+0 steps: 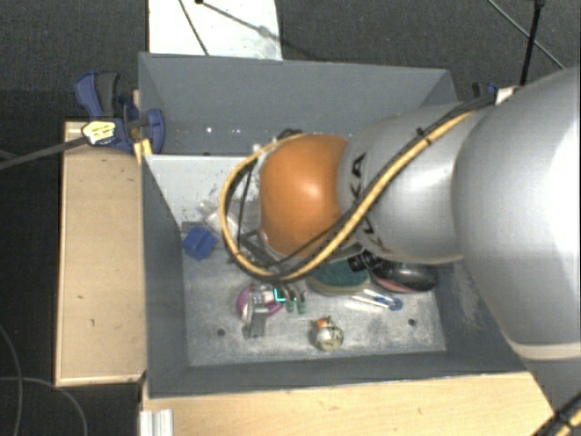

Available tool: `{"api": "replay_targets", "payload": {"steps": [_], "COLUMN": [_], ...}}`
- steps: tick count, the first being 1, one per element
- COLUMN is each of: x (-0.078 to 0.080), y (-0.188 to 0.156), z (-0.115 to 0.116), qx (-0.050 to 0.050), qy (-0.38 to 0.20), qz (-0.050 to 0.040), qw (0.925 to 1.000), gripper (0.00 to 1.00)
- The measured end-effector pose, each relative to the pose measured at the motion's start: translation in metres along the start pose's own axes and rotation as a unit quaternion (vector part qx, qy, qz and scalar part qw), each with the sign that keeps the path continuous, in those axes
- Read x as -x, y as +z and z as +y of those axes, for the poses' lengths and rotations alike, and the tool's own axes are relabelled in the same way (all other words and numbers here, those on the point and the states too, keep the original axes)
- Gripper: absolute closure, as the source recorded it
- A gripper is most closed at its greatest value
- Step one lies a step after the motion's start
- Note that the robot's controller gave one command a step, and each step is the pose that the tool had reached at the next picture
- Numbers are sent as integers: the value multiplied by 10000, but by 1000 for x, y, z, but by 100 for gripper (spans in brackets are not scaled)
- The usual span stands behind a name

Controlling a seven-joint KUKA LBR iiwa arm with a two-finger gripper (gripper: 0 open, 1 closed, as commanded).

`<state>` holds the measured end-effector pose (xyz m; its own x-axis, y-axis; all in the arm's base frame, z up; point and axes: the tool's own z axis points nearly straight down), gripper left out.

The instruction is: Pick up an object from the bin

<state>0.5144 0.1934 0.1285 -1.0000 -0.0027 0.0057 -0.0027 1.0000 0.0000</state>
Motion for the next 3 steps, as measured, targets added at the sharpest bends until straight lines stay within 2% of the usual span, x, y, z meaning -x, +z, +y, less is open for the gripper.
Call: {"api": "replay_targets", "payload": {"steps": [1, 2, 3], "x": [27, 27, 53], "y": [61, 58, -54], "z": [-75, -70, -76], "qx": [-20, 4, 7], "qy": [-390, -392, -277], "qz": [-18, -32, -81], "qw": [9992, 9992, 9996], "gripper": [0, 100, 100]}}
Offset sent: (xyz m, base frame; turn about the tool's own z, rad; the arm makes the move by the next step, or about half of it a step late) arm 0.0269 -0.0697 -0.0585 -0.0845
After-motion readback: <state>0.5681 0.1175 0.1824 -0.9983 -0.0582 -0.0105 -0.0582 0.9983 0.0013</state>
